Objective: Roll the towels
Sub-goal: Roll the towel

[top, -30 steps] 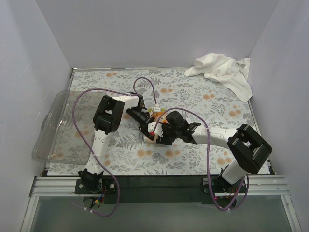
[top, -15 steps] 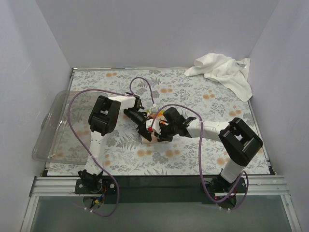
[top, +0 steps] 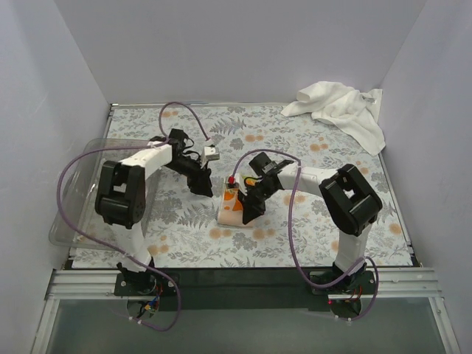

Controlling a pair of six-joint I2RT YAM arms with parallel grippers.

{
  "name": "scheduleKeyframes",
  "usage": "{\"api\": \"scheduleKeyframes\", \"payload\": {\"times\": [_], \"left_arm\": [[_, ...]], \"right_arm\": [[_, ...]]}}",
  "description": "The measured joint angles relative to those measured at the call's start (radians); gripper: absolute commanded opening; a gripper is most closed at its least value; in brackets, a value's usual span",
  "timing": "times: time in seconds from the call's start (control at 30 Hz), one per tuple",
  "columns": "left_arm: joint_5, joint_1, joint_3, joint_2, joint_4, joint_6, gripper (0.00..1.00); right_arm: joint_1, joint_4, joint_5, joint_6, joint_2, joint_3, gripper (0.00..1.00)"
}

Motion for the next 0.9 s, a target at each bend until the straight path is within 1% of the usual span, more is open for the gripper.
{"api": "scheduleKeyframes", "payload": {"times": [0.13,0.2,0.23,0.27,0.33,0.47,0.57,0.63,0.83,0.9], "left_arm": [[-0.07,0.024,-0.163,-0.232,0.158,-0.016,0.52],[-0.105,0.016,-0.244,-0.35,0.221,-0.015,0.54],[-0.123,0.006,-0.285,-0.408,0.259,-0.011,0.57],[-0.143,-0.005,-0.329,-0.466,0.29,-0.002,0.59],[-0.188,-0.05,-0.419,-0.574,0.346,0.029,0.61],[-0.286,-0.205,-0.603,-0.726,0.458,0.088,0.65],[-0.36,-0.341,-0.7,-0.774,0.528,0.116,0.65],[-0.401,-0.399,-0.73,-0.773,0.577,0.128,0.65],[-0.49,-0.505,-0.765,-0.732,0.713,0.186,0.65],[-0.51,-0.528,-0.772,-0.697,0.758,0.198,0.63]], "right_arm": [[-0.037,-0.103,-0.103,0.028,0.087,0.077,0.01],[-0.053,-0.153,-0.152,0.035,0.137,0.118,0.01],[-0.063,-0.179,-0.177,0.04,0.163,0.141,0.01],[-0.072,-0.201,-0.2,0.047,0.188,0.161,0.01],[-0.087,-0.24,-0.243,0.059,0.232,0.194,0.01],[-0.108,-0.299,-0.316,0.082,0.304,0.237,0.01],[-0.123,-0.341,-0.369,0.095,0.356,0.264,0.01],[-0.134,-0.372,-0.403,0.103,0.391,0.281,0.01],[-0.153,-0.455,-0.473,0.105,0.467,0.317,0.01],[-0.154,-0.473,-0.476,0.103,0.475,0.328,0.01]]}}
